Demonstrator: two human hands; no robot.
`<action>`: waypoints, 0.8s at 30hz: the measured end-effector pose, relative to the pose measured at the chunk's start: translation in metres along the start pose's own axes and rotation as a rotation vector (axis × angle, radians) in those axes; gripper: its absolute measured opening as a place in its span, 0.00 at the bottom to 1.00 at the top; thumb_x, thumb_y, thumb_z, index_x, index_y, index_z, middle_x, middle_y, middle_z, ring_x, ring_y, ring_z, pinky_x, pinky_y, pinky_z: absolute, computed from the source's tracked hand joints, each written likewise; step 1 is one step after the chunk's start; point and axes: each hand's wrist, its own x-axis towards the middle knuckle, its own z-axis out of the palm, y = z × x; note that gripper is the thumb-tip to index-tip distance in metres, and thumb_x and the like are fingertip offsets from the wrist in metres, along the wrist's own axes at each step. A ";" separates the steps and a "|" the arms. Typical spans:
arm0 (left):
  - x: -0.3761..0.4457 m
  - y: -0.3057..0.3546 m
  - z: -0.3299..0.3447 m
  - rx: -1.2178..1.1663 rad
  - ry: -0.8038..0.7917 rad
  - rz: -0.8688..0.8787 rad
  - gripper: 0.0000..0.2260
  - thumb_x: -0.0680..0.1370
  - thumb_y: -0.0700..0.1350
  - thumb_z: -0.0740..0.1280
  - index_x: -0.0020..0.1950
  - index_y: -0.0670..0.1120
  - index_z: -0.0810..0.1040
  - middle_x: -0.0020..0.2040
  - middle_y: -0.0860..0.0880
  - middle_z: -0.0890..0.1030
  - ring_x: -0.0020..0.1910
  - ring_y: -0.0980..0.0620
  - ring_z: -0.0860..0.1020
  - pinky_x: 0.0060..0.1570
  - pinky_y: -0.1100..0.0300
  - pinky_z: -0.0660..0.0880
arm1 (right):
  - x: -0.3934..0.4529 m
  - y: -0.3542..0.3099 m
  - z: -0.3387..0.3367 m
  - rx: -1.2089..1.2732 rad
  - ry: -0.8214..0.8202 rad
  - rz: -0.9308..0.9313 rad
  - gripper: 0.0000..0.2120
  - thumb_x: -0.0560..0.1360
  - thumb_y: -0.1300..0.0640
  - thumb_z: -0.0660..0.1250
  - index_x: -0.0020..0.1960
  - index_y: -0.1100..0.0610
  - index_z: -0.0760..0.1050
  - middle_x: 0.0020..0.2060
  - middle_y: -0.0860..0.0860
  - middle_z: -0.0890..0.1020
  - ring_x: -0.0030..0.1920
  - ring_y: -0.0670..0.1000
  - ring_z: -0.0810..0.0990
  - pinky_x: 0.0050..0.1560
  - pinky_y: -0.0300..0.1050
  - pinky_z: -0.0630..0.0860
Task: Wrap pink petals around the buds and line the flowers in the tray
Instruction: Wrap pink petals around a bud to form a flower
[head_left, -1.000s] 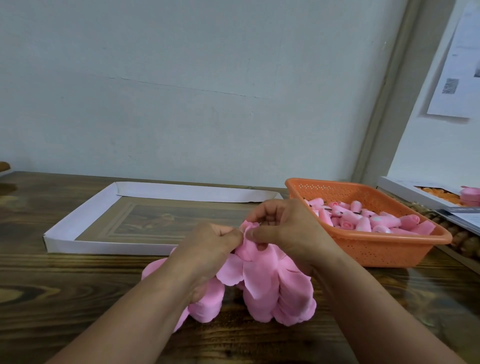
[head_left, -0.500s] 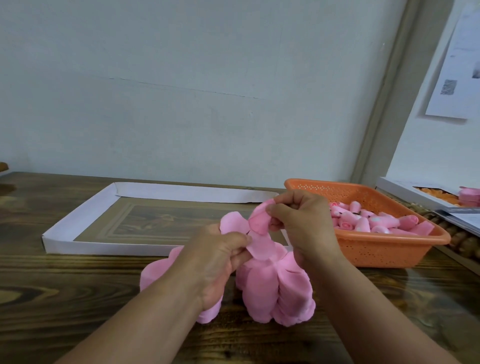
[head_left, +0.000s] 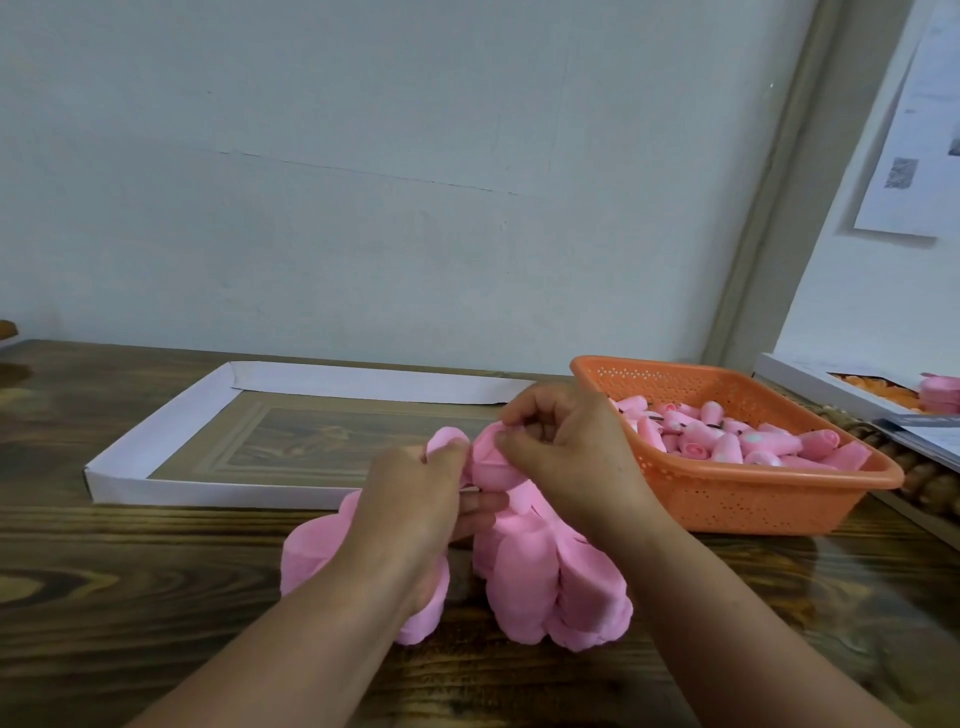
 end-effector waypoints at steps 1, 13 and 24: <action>-0.001 0.000 0.001 0.021 0.000 0.022 0.13 0.81 0.40 0.59 0.42 0.41 0.80 0.33 0.45 0.84 0.30 0.51 0.83 0.25 0.64 0.77 | 0.001 0.001 -0.001 0.012 0.038 0.011 0.18 0.68 0.72 0.65 0.31 0.50 0.72 0.22 0.43 0.74 0.27 0.46 0.71 0.33 0.31 0.69; -0.001 -0.001 0.001 -0.116 -0.029 0.099 0.11 0.76 0.34 0.66 0.38 0.46 0.82 0.37 0.48 0.85 0.38 0.55 0.84 0.40 0.64 0.79 | 0.005 0.008 -0.003 0.084 0.282 0.112 0.19 0.66 0.72 0.65 0.26 0.50 0.74 0.23 0.45 0.78 0.28 0.49 0.76 0.33 0.46 0.74; 0.004 -0.001 -0.001 -0.092 0.046 0.072 0.07 0.78 0.35 0.66 0.47 0.45 0.82 0.34 0.49 0.85 0.36 0.52 0.82 0.44 0.59 0.80 | 0.004 0.006 0.002 0.058 0.244 0.122 0.15 0.67 0.70 0.65 0.29 0.52 0.75 0.31 0.54 0.83 0.35 0.57 0.80 0.39 0.55 0.79</action>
